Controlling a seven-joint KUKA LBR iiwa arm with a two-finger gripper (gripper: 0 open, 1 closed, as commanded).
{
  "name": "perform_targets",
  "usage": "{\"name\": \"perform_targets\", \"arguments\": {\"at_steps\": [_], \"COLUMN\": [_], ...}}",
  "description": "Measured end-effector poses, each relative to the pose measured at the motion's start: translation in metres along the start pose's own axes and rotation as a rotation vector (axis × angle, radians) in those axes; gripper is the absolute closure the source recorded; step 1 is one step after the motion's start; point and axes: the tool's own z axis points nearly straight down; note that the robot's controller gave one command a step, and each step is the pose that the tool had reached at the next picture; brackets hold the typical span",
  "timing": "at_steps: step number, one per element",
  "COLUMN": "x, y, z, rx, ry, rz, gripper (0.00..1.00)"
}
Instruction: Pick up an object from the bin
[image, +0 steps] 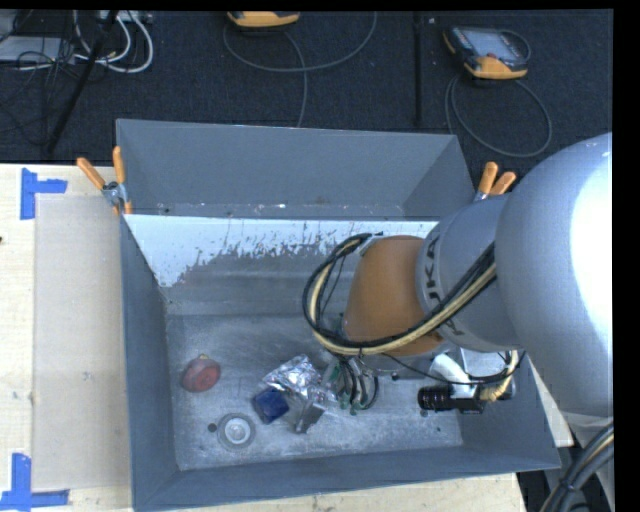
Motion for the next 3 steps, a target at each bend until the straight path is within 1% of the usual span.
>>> {"name": "perform_targets", "arguments": {"at_steps": [1,2,3], "x": [0.000,-0.001,-0.001], "y": [0.000,0.001,0.000], "z": [-0.001,-0.002,-0.016], "rx": [0.001,0.000,0.002], "ry": [0.002,0.003,0.002], "rz": [-0.001,-0.002,-0.004], "gripper": [0.00,1.00,1.00]}}
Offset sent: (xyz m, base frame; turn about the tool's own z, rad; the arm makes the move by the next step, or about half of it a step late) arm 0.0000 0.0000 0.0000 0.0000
